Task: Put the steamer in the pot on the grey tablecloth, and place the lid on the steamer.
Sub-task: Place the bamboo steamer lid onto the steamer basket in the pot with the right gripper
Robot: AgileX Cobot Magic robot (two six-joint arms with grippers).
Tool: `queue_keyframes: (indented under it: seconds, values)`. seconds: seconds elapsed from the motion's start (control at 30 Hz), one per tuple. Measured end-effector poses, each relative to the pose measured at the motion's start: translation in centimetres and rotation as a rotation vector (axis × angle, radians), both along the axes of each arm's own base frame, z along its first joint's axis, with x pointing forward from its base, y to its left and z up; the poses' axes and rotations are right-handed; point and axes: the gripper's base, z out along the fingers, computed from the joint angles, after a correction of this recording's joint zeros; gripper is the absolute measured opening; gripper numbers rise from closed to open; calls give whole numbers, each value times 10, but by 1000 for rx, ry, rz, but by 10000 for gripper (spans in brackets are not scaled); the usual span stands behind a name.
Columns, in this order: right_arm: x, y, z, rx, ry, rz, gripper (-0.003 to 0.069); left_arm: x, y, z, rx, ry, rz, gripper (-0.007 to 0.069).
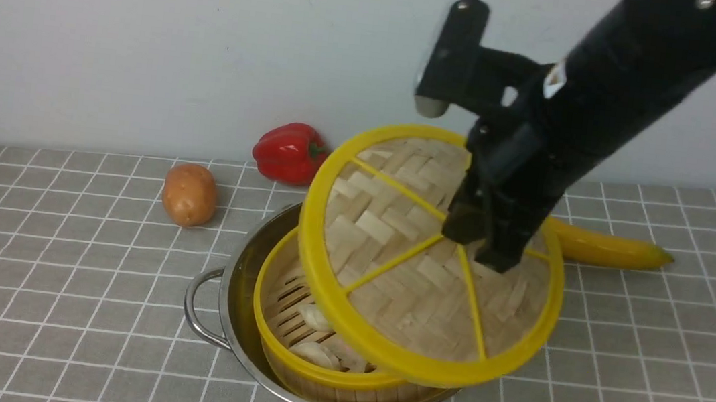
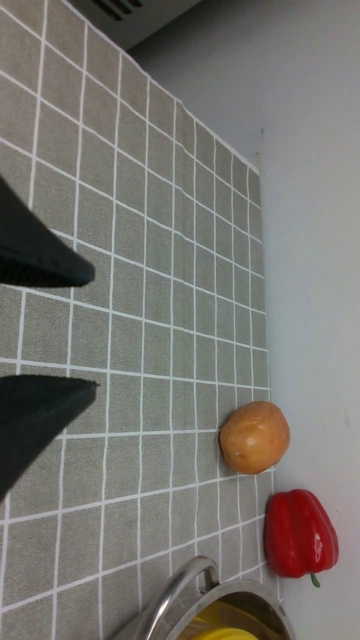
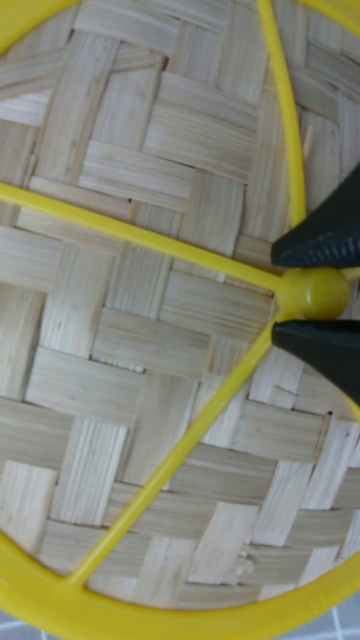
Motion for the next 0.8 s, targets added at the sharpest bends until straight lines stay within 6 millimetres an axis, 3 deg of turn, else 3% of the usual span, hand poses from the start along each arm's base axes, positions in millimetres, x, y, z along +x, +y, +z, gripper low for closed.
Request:
queue_keyframes:
  seconds: [0.3, 0.57, 0.8]
  values:
    - [34, 29, -27, -48, -17, 41, 144, 0, 0, 0, 0, 0, 0, 243]
    - [39, 35, -41, -42, 23, 49, 144, 0, 0, 0, 0, 0, 0, 243]
    - [39, 37, -42, -31, 26, 71, 144, 0, 0, 0, 0, 0, 0, 243]
